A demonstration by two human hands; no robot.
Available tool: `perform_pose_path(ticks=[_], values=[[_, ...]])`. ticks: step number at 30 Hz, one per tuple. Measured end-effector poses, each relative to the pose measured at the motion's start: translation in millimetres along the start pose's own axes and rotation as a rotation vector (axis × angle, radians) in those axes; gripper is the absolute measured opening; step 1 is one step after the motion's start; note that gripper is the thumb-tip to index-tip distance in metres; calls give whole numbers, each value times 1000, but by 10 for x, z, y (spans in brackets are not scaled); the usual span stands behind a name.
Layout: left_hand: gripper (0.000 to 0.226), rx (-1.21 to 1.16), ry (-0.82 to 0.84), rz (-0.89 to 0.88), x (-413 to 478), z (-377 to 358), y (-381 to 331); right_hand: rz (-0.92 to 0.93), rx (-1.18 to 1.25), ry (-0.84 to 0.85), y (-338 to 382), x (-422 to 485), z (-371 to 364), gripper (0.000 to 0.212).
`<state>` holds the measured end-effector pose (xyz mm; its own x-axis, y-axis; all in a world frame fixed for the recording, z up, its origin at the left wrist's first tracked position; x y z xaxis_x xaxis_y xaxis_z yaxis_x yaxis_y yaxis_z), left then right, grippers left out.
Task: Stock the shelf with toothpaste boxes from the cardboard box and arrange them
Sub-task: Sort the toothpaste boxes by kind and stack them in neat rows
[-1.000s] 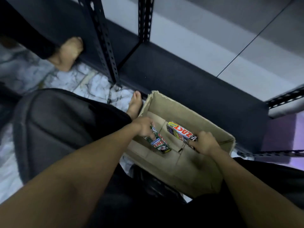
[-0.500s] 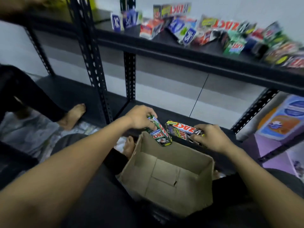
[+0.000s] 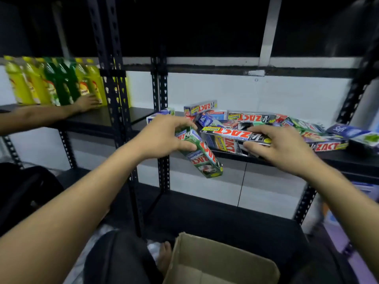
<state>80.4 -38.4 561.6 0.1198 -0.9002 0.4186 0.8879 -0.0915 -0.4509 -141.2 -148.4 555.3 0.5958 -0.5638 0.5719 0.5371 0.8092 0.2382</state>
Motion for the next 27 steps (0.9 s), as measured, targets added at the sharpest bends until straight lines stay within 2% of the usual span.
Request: perform_pose_path(ticks=[3, 10, 15, 19, 22, 27], values=[[48, 53, -80, -40, 185, 334, -157, -13, 27, -55, -79, 357, 231, 43], [50, 260, -320, -108, 895, 655, -160, -101, -71, -151, -699, 1223, 440, 53], [45, 138, -517, -40, 1347, 490, 129, -200, -109, -137, -1241, 1693, 375, 52], [42, 2, -608, 59, 1609, 168, 415, -290, -129, -66, -1617, 1885, 165, 53], [42, -46, -576, 168, 1785, -85, 625, -326, -140, -16, -1782, 1949, 25, 51], [45, -64, -373, 243, 1973, -388, 927, -339, -80, 201, -1952, 1867, -257, 54]])
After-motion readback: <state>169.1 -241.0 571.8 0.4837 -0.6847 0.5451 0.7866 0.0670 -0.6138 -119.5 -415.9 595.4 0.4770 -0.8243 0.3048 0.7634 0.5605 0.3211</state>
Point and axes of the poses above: each hand's wrist, its own x-axis towards the middle knuckle, its own z-axis out of the back of the hand, y = z × x, the point moved 9 cm from there along x, towards the middle knuckle
